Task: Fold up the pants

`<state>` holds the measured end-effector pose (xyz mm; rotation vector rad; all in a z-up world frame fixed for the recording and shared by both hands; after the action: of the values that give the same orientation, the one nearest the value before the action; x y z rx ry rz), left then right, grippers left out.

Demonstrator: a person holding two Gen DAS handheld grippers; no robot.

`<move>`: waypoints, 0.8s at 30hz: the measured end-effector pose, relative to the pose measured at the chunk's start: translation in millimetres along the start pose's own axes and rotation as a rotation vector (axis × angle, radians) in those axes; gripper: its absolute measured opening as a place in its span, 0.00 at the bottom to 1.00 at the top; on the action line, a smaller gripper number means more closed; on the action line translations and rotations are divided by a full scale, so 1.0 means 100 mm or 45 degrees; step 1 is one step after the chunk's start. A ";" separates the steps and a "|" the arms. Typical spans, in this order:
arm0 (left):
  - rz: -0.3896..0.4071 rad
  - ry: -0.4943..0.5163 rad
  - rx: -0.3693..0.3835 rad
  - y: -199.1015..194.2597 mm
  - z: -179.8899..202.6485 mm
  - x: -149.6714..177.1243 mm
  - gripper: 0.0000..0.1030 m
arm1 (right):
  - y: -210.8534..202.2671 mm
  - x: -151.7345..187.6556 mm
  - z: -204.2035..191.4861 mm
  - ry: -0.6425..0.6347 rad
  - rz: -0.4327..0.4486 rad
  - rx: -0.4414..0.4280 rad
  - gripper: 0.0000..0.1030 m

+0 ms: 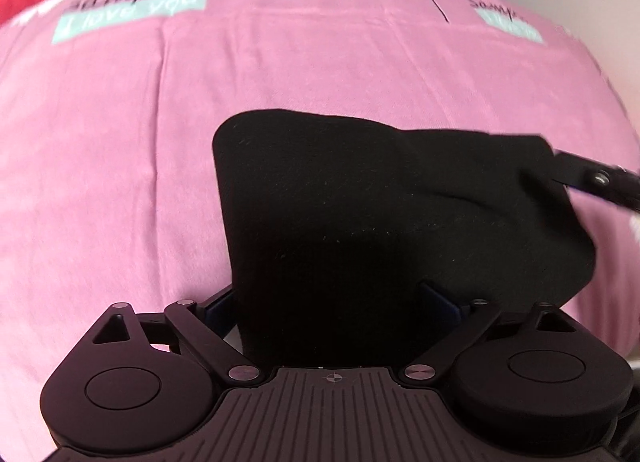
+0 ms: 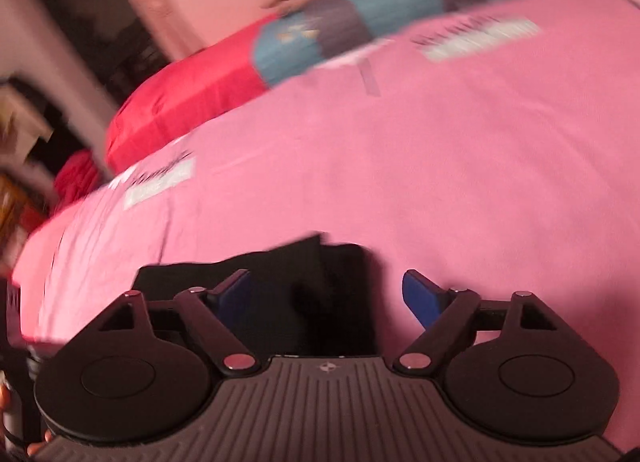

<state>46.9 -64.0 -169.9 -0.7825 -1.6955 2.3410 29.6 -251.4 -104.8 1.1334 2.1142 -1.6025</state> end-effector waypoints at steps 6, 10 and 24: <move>-0.023 -0.048 0.005 0.06 -0.07 -0.02 1.00 | 0.29 0.01 0.42 0.256 -0.066 0.089 0.76; -0.014 -0.040 0.004 0.02 -0.11 0.04 1.00 | -0.08 0.08 0.43 0.271 0.013 0.165 0.80; 0.050 0.012 -0.162 -0.80 -0.32 0.32 1.00 | -0.74 0.86 0.66 0.328 -0.129 0.371 0.86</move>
<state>21.0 4.5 -113.5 -0.8535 -1.8574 2.2684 -95.9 -280.9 -129.8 1.4113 2.1716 -1.9548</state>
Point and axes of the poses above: each gripper's, at about its wrist camera, not at the fingertips, and y roughly the way its jaws point, z to its right, x to its underside, the point moved 10 cm from there along y, roughly the way its jaws point, and after that the axes turned 4 degrees about -y, right-handed, at the moved point
